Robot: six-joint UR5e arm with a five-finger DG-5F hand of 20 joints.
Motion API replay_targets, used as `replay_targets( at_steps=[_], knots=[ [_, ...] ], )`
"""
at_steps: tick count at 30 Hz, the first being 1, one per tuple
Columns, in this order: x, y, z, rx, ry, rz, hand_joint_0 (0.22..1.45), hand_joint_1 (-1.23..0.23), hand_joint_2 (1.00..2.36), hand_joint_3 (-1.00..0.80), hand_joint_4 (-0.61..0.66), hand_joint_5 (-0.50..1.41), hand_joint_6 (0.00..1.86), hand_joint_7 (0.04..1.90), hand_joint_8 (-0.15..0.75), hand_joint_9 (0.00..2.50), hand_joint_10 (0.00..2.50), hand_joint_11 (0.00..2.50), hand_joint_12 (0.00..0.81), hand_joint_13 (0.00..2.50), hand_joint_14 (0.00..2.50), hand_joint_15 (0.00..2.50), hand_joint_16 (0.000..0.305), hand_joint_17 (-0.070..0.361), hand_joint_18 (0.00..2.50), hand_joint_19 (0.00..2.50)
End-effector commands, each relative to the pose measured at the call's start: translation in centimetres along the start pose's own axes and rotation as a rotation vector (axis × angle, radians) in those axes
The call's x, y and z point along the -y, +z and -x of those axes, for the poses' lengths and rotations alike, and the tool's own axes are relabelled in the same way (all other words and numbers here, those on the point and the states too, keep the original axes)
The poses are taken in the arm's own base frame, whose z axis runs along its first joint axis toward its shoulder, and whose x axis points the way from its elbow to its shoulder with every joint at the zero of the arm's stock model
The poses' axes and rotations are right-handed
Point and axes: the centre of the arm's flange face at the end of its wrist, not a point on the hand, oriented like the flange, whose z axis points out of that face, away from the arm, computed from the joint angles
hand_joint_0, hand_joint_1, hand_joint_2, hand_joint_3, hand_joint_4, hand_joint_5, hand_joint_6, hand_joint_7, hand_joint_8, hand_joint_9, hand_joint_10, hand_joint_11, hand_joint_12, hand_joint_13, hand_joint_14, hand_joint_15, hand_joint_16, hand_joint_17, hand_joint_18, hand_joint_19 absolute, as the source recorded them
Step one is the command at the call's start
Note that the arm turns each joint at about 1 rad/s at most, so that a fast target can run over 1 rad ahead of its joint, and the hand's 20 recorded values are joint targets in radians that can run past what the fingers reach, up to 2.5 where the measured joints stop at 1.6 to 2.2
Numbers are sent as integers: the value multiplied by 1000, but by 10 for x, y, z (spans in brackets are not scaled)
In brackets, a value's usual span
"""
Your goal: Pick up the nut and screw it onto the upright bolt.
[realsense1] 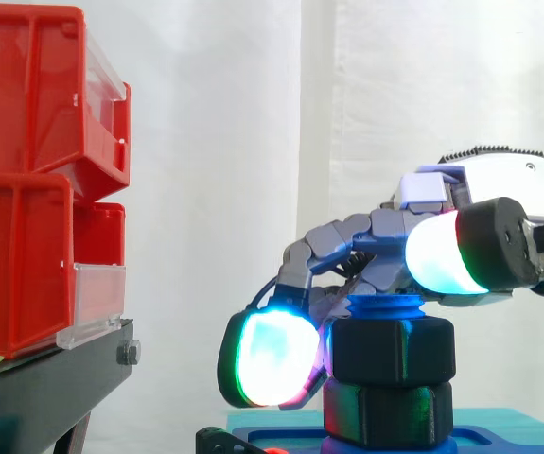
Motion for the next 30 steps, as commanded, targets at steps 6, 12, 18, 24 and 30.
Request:
replay_targets(
  at_steps=[6,12,18,24,30],
  knots=[
    [-1,0,-2,-6,8,-1,436,-293,1000,-500,152,-132,503,828,272,768,0,0,368,448,0,0,43,97,182,0],
    [-1,1,-2,-4,4,1,439,-286,1000,-500,164,-115,504,939,282,800,0,0,363,477,0,0,41,92,213,0],
    [3,-1,-1,-5,4,-3,442,-277,1000,-500,148,-89,504,1112,294,852,0,23,348,525,0,0,38,87,266,0],
    [6,-3,1,-3,4,-8,444,-270,1000,-500,146,-57,503,1248,303,889,0,35,332,549,0,0,36,82,307,0],
    [6,-3,0,-5,4,-8,445,-267,1000,-500,152,-39,502,1321,305,913,0,32,325,563,0,0,36,81,327,0]
  ],
)
